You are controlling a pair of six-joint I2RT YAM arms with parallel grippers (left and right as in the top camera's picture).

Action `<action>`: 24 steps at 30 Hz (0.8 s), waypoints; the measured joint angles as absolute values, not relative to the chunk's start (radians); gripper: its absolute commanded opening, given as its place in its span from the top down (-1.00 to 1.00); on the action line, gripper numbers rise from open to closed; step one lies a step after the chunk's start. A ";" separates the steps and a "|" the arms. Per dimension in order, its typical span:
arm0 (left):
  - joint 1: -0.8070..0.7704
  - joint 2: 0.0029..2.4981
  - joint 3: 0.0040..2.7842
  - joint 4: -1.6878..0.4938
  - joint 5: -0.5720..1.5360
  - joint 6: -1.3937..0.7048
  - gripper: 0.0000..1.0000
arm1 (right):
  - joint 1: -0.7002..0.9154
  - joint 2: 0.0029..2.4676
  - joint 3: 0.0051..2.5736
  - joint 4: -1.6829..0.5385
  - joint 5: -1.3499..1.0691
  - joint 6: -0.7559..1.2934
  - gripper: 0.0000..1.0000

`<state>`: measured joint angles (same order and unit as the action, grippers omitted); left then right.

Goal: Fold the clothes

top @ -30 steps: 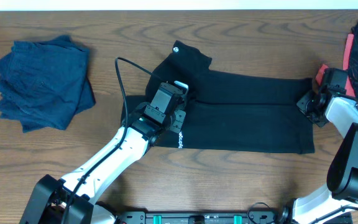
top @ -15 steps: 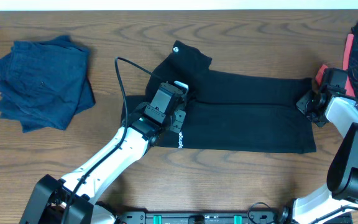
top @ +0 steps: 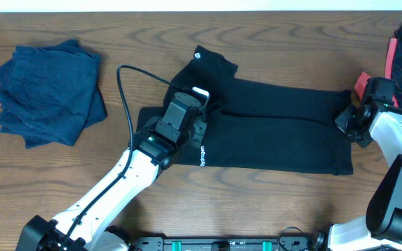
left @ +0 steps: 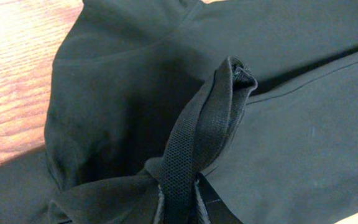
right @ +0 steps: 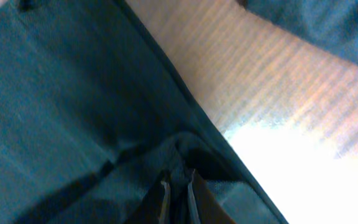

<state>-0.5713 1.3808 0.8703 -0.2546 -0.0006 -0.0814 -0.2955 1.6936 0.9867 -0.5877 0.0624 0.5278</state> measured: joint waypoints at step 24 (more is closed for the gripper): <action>-0.499 1.231 0.871 -0.395 -0.001 -0.109 0.71 | -0.330 1.496 0.987 -0.911 0.028 0.435 0.97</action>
<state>-0.4992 1.2308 0.8707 -0.3950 -0.0006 -0.1093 -0.3298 1.4960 0.9867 -0.9108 0.0284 0.4351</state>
